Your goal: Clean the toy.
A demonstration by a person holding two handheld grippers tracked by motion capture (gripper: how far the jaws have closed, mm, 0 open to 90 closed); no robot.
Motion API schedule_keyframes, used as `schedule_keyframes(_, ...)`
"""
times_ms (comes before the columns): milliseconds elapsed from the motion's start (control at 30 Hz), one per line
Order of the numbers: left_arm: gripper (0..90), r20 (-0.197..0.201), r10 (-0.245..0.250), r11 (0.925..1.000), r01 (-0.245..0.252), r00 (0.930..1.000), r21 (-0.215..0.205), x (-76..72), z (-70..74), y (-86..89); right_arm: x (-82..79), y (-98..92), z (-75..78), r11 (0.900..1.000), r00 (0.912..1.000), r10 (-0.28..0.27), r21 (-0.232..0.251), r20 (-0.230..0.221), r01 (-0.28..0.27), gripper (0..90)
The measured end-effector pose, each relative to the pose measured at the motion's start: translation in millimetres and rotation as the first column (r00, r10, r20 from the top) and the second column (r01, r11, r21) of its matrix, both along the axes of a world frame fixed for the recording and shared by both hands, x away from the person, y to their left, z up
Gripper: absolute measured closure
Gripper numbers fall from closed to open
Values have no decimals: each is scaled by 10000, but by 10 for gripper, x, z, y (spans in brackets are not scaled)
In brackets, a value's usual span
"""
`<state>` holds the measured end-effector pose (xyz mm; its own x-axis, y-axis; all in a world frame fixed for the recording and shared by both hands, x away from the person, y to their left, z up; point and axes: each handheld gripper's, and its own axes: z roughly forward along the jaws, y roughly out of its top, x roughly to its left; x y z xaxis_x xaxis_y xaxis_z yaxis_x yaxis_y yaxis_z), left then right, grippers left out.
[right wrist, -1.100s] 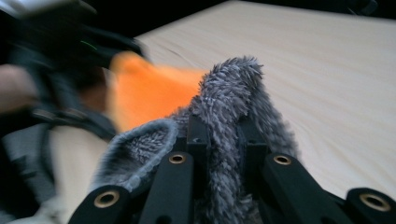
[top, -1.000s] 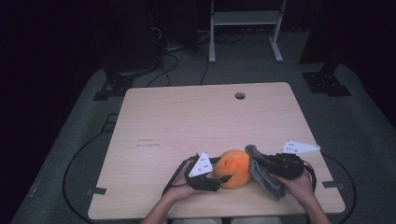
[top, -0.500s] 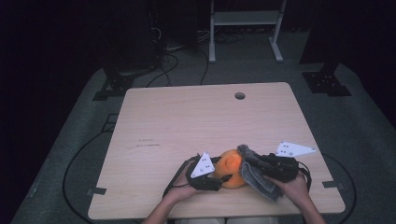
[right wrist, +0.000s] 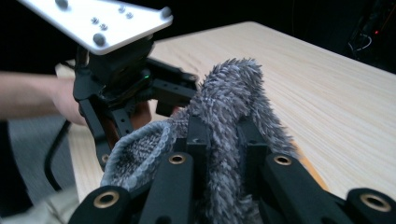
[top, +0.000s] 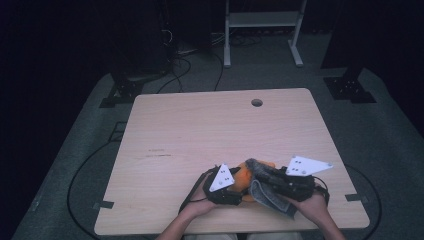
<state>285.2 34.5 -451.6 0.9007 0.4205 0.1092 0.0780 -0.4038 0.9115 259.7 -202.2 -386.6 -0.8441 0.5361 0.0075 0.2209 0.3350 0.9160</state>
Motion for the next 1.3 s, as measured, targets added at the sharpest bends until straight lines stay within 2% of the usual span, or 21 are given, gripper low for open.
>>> schedule_keyframes(33, 307, 41, -10, 10000, 10, 10000, 27, -8, 0, -4, -6, 43, 1, 9995, 9998, -72, -316, 166, 77, 780)
schedule_keyframes(133, 353, 193, -28, 9998, 25, 9998, 199, -25, 9, 12, 64, -30, -41, 9984, 9992, -371, -412, 166, 378, 782)
schedule_keyframes(233, 353, 290, -230, 9994, 222, 9993, 268, -43, 7, -13, 144, -212, -102, 9943, 9935, -1069, 20, -387, 1070, 782)
schedule_keyframes(400, 354, 119, -340, 9989, 336, 9994, 318, -3, 17, 41, 148, -225, -122, 9968, 9967, -712, 345, -377, 725, 782)
schedule_keyframes(500, 354, -49, -306, 9992, 307, 9995, 268, 29, 18, 99, 295, -434, -325, 9861, 9827, -1498, 560, -1086, 1565, 782)
schedule_keyframes(533, 353, -96, -285, 9991, 288, 9995, 301, 42, 29, 131, 298, -479, -344, 9809, 9766, -1765, 605, -1230, 1849, 782)
schedule_keyframes(567, 353, -145, -219, 9993, 224, 9997, 303, 55, 36, 151, 281, -502, -338, 9787, 9760, -1790, 785, -1244, 1895, 782)
schedule_keyframes(667, 352, -426, -30, 10000, 34, 9991, 76, 97, 38, 183, 210, -469, -280, 9813, 9840, -1551, 1017, -874, 1637, 781)
schedule_keyframes(700, 352, -702, 45, 9999, -53, 9975, -120, 132, 33, 206, 176, -387, -250, 9854, 9923, -995, 1314, -733, 1085, 781)
schedule_keyframes(767, 354, -865, 81, 9998, -96, 9962, -165, 150, 34, 232, 169, -292, -276, 9920, 9962, -667, 1034, -556, 722, 781)
schedule_keyframes(867, 357, -1086, 193, 9991, -232, 9939, -354, 161, 26, 257, 216, -308, -344, 9898, 9935, -826, 1101, -781, 909, 782)
schedule_keyframes(900, 358, -1150, 228, 9987, -279, 9931, -431, 166, 21, 263, 259, -372, -387, 9862, 9857, -1413, 741, -919, 1482, 782)
schedule_keyframes(933, 358, -1159, 237, 9986, -291, 9930, -446, 167, 20, 264, 259, -372, -387, 9862, 9857, -1413, 741, -919, 1482, 782)
schedule_keyframes(967, 358, -1144, 262, 9985, -314, 9931, -440, 172, 20, 255, 265, -433, -404, 9794, 9777, -1786, 752, -1106, 1874, 782)
schedule_keyframes(1067, 356, -1190, 377, 9978, -440, 9922, -506, 174, 16, 251, 231, -433, -391, 9806, 9806, -1678, 850, -1011, 1766, 782)
schedule_keyframes(1100, 355, -1259, 423, 9968, -504, 9911, -618, 176, 6, 265, 203, -393, -360, 9836, 9884, -1236, 1213, -882, 1338, 781)
schedule_keyframes(1133, 354, -1259, 423, 9968, -504, 9911, -618, 176, 6, 265, 203, -393, -360, 9836, 9884, -1236, 1213, -882, 1338, 781)
schedule_keyframes(1167, 354, -1301, 386, 9974, -460, 9908, -546, 170, 8, 285, 206, -358, -374, 9863, 9927, -883, 1324, -821, 987, 779)
schedule_keyframes(1200, 353, -1301, 386, 9974, -460, 9908, -546, 170, 8, 285, 206, -358, -374, 9863, 9927, -883, 1324, -821, 987, 779)
schedule_keyframes(1233, 353, -1292, 343, 9979, -411, 9910, -504, 164, 14, 293, 259, -399, -447, 9833, 9891, -951, 1445, -1126, 1110, 780)
schedule_keyframes(1300, 353, -1304, 252, 9979, -328, 9911, -560, 177, 9, 296, 313, -466, -495, 9792, 9788, -1481, 1179, -1418, 1653, 780)
